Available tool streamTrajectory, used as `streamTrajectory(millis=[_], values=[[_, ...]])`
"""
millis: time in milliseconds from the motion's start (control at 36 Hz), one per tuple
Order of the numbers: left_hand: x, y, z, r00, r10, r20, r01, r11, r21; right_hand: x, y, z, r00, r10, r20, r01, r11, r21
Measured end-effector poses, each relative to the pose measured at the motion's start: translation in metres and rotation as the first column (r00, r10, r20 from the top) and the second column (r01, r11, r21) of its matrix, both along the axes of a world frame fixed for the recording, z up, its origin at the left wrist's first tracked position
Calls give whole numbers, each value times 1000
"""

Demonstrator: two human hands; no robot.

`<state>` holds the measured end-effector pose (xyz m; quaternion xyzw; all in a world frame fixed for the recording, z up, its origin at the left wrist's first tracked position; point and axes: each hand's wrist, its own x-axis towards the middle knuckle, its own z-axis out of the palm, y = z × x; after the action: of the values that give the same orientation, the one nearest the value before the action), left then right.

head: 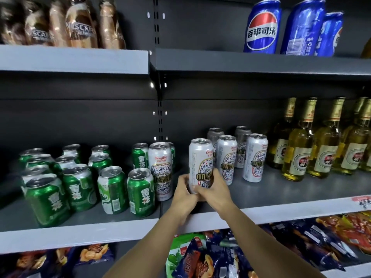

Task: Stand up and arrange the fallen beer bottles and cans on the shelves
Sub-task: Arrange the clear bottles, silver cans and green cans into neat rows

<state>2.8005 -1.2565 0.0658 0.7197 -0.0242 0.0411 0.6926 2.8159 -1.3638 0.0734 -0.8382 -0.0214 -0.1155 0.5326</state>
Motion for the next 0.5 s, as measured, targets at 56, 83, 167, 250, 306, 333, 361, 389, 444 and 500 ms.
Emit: streamTrajectory(millis=[56, 83, 167, 250, 306, 333, 361, 389, 444, 500], values=[[2, -2, 1, 999, 31, 9, -31, 999, 39, 6, 2, -1, 1000, -24, 13, 25, 999, -25], [4, -3, 0, 997, 72, 18, -73, 996, 57, 9, 4, -1, 999, -38, 19, 39, 999, -35], [9, -3, -6, 979, 196, 63, -201, 976, 80, 19, 9, -3, 998, -61, 24, 62, 996, -60], [16, 0, -12, 973, 221, 63, -228, 963, 146, 28, 14, -1, 997, -78, 26, 80, 993, -89], [24, 2, -19, 979, 192, 73, -203, 959, 197, 33, 15, 0, 996, -87, 19, 89, 990, -107], [26, 3, -22, 980, 187, 69, -198, 954, 223, 36, 15, 0, 996, -92, 14, 93, 990, -107], [27, 4, -23, 981, 189, 55, -196, 950, 241, 38, 15, -1, 995, -96, 10, 96, 990, -104], [26, 4, -24, 981, 187, 46, -192, 946, 260, 40, 14, -2, 995, -99, 8, 99, 990, -102], [22, 2, -22, 983, 180, 47, -185, 934, 307, 43, 13, -5, 995, -103, 8, 103, 989, -110], [17, 0, -19, 981, 180, 68, -192, 917, 351, 44, 12, -7, 995, -97, 12, 98, 987, -125]])
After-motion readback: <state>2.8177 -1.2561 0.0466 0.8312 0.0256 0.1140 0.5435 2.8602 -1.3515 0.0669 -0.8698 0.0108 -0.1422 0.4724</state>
